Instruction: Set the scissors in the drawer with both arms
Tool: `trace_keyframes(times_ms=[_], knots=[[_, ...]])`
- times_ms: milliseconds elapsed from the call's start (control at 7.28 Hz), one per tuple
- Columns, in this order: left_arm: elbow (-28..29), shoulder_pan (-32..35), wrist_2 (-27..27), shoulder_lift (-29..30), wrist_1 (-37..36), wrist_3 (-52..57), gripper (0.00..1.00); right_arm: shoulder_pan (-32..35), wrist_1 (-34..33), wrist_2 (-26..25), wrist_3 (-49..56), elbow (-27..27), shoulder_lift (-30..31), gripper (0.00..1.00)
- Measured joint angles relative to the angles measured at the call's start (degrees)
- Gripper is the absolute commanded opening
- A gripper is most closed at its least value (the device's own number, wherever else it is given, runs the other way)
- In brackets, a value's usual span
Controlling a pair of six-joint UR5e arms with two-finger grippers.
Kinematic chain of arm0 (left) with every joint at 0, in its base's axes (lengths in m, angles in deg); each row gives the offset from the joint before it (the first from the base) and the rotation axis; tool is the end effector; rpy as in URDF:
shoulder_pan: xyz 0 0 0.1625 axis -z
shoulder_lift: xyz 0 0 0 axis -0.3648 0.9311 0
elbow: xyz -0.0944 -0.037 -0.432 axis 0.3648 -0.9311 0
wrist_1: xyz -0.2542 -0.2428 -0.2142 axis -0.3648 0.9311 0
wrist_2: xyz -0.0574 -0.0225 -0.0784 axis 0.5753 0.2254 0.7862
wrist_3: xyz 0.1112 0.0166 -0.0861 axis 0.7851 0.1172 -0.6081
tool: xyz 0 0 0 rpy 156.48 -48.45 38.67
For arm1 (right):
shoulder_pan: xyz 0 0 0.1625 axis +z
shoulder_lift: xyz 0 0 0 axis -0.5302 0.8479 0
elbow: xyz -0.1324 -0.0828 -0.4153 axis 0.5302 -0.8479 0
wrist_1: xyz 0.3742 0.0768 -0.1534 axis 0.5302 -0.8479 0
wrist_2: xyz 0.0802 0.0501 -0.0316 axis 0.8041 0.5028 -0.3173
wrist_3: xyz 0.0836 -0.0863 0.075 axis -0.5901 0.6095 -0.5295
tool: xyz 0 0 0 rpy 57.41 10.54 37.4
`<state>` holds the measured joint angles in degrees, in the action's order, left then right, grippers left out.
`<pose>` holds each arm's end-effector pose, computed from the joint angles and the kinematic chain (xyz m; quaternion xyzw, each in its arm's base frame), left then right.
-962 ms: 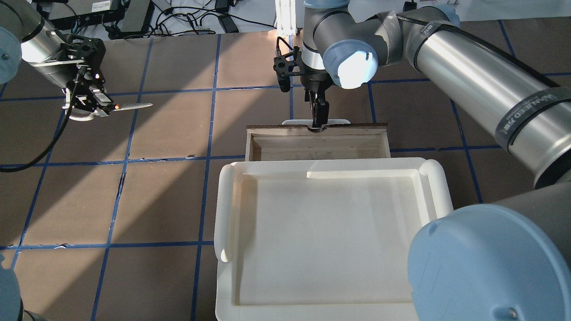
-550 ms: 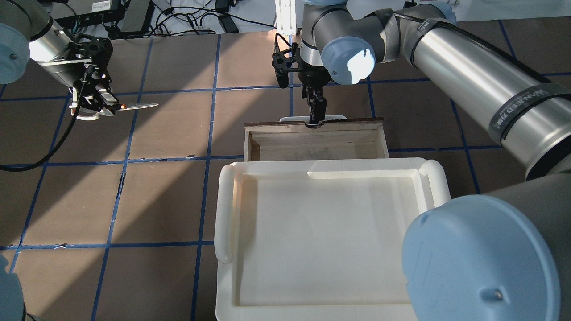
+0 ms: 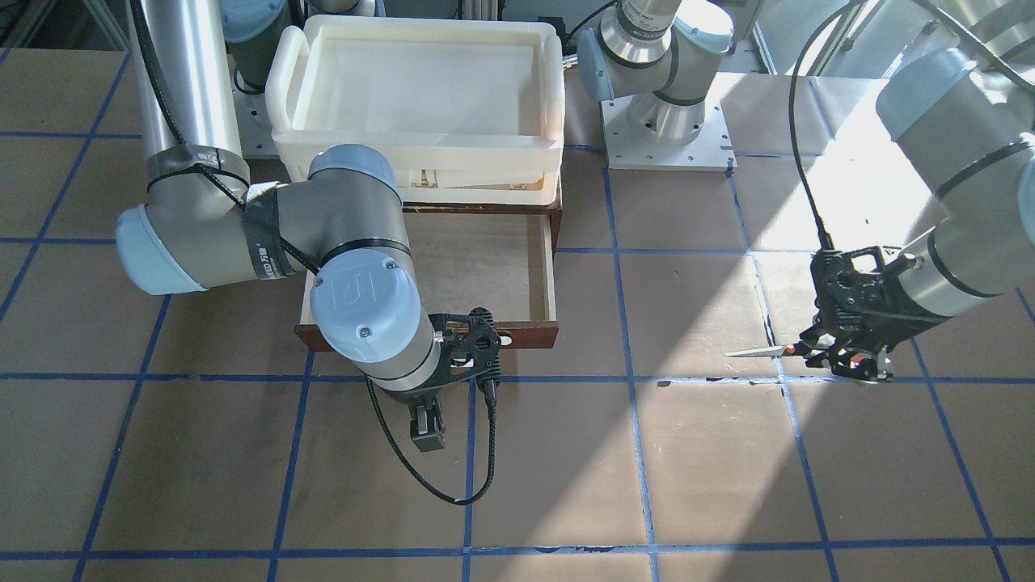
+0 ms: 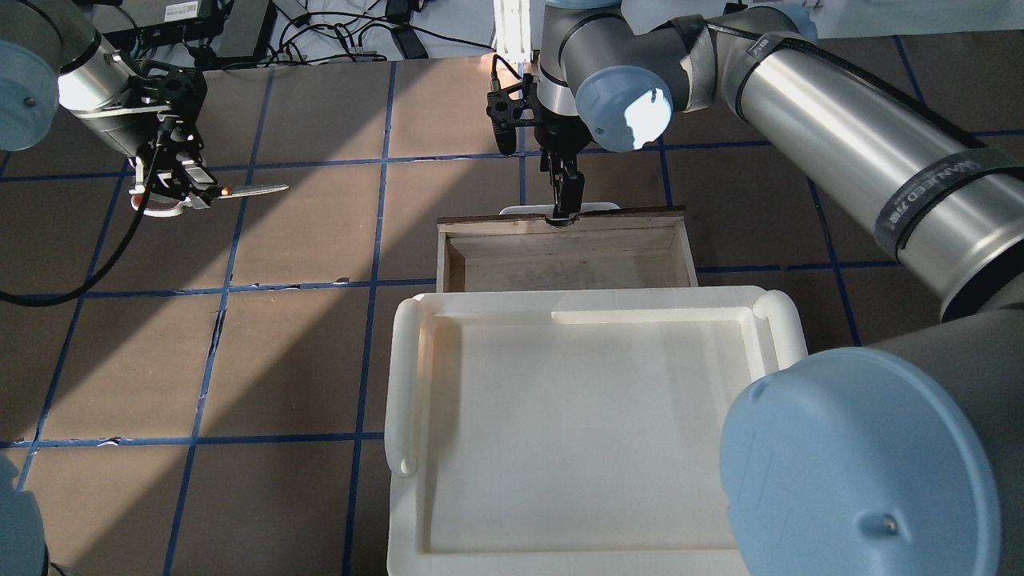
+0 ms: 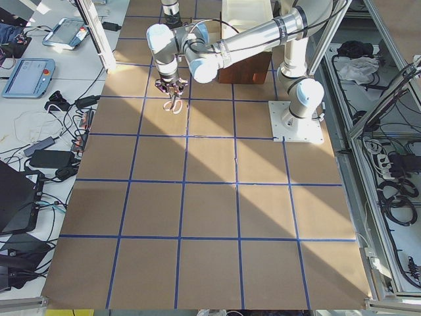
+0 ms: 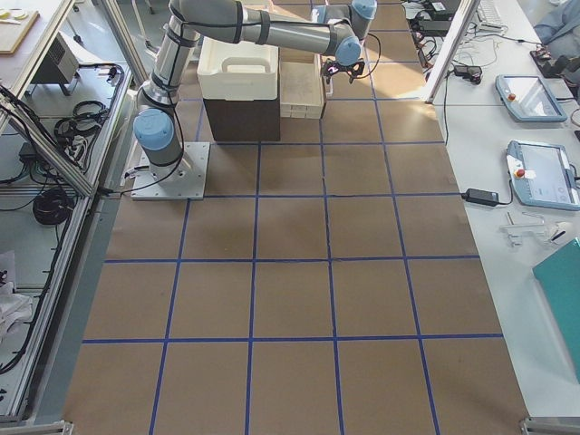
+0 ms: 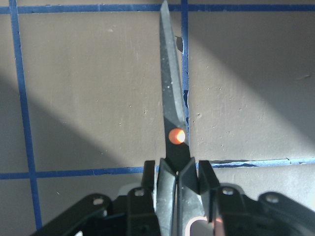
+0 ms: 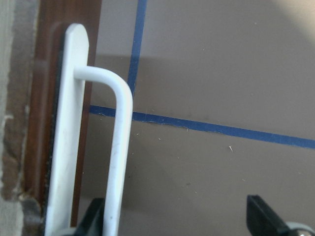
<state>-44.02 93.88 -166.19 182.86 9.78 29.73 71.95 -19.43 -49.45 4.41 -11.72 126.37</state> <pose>0.0416 -0.6045 0.3487 -0.7093 -0.7029 0.0087 0.0517 0.3143 -0.6436 0.2622 -0.7566 0.6504 -0.0052 0.0670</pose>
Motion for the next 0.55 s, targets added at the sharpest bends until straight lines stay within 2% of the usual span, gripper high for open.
trace_keyframes(times_ms=[550], knots=[[0.0, 0.7, 0.1, 0.1, 0.0, -0.5, 0.0, 0.0, -0.8, 0.0, -0.3, -0.1, -0.5, 1.0]])
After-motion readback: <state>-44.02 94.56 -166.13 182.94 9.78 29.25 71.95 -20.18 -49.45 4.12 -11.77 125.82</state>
